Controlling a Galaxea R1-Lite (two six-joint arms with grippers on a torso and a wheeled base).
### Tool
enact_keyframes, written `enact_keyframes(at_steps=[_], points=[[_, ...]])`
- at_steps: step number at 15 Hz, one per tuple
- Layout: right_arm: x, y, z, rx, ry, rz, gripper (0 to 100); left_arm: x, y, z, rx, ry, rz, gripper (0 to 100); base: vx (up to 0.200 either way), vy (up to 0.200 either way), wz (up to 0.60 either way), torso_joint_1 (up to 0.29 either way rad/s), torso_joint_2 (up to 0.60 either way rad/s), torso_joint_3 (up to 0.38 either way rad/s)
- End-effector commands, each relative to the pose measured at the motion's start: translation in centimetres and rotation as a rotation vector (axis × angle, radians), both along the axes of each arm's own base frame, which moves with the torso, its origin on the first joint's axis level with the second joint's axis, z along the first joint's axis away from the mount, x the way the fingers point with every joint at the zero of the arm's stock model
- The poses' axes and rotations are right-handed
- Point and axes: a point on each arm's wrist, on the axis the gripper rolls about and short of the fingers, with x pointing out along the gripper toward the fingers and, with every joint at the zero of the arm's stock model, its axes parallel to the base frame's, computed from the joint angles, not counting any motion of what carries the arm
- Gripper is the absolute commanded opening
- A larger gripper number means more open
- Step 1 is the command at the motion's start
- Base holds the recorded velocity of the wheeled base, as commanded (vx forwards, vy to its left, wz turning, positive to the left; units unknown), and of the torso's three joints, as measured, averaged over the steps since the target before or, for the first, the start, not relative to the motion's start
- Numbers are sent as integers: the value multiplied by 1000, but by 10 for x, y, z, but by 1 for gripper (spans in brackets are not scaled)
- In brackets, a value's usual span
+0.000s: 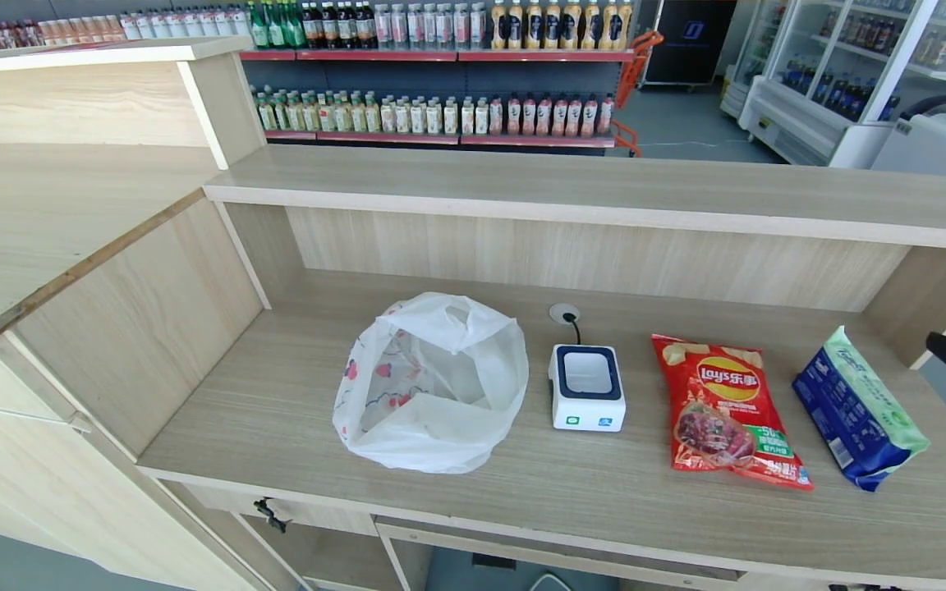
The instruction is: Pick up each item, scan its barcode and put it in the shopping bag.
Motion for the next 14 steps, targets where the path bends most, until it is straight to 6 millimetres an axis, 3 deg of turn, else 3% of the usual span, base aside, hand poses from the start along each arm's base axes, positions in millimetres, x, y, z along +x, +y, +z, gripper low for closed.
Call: enact_keyframes(at_steps=[1,3,5,11,14], points=[[55,-20,-4,1,121,-85,100,0,0,0,0,1,1,0,0,0,0,0,0,0],[84,-40,-5,-35,256,-149,100,0,0,0,0,1,0,0,0,0,0,0,0,0],[96,-43,-1,-17,365,-144,100,0,0,0,0,1,0,0,0,0,0,0,0,0],[112,-45,-31,47,597,-134,100,0,0,0,0,-1,0,0,0,0,0,0,0,0],[120,-35,-41,74,649,-101,100,0,0,0,0,-1,0,0,0,0,0,0,0,0]])
